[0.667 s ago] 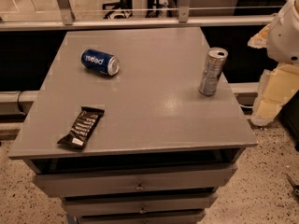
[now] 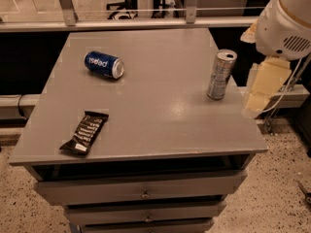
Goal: Place pepsi can upright
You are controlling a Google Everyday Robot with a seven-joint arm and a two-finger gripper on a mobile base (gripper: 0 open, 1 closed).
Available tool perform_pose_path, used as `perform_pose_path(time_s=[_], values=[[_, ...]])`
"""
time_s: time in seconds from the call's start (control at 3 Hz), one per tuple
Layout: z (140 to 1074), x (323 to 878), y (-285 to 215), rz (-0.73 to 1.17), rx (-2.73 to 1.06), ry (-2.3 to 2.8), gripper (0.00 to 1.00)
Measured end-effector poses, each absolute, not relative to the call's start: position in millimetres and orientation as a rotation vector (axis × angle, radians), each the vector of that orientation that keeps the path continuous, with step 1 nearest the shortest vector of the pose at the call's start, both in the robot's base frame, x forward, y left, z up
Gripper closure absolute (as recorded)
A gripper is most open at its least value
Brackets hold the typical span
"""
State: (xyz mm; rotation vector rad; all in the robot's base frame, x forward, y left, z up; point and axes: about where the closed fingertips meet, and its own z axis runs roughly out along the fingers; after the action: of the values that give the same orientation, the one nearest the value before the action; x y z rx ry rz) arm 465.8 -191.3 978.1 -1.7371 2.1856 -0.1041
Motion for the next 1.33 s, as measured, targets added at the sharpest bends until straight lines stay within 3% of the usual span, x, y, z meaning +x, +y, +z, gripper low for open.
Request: perform_pose_path(time_s=[0.67, 1.33], values=[[968, 537, -105, -0.011, -1.749, 2.118, 0.0], [971, 538, -101, 0.018, -1.728, 2.098, 0.0]])
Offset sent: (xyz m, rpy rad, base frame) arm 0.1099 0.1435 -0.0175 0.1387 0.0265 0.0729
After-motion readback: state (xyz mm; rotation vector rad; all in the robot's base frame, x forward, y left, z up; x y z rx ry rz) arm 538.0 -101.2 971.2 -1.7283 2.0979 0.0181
